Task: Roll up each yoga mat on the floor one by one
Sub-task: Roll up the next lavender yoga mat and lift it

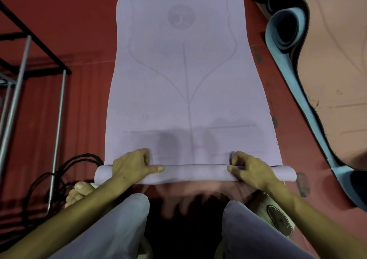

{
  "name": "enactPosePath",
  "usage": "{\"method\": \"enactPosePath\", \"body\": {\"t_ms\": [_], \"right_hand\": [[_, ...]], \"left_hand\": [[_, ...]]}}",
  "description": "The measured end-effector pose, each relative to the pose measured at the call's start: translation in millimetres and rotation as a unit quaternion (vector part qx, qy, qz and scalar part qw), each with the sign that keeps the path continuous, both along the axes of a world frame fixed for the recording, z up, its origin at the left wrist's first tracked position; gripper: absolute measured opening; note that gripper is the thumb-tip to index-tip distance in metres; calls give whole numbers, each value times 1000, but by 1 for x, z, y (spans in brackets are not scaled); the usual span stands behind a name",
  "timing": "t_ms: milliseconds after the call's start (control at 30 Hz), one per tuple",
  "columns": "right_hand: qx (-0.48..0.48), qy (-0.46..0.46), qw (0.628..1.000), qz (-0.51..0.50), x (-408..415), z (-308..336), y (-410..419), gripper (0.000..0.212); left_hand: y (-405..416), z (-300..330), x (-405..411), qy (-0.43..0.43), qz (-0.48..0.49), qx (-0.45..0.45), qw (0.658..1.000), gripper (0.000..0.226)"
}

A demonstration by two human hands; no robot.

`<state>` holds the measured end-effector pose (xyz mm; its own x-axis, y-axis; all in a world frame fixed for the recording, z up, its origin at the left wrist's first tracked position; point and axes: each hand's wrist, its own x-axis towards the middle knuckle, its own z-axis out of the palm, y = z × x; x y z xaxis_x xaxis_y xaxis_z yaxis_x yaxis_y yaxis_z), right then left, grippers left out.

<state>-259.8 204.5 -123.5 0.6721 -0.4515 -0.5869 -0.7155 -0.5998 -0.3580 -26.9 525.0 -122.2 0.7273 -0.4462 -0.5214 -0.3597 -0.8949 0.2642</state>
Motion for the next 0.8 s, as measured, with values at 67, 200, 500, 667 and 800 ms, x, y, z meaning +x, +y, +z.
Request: {"method": "enactPosePath", "body": {"t_ms": [67,200,500,667,800], "right_hand": [[-14,-6,1000,0,-2,-2,3,27],[-58,-64,996,-5,-6,-7,7,26],[-123,-27,992,25,7,0,10,21],[-214,-85,972,53,-2,-8,19,24],[-269,-118,951,98,-6,-14,17,26]], "left_hand": [[5,-5,-6,-27,-7,-42,999,67],[17,-20,-13,-77,-44,-123,988,49],[22,-22,-9,-107,-149,-274,944,37],[27,-20,-3,-76,-188,-265,943,50],[29,-17,-6,-124,-190,-255,940,50]]}}
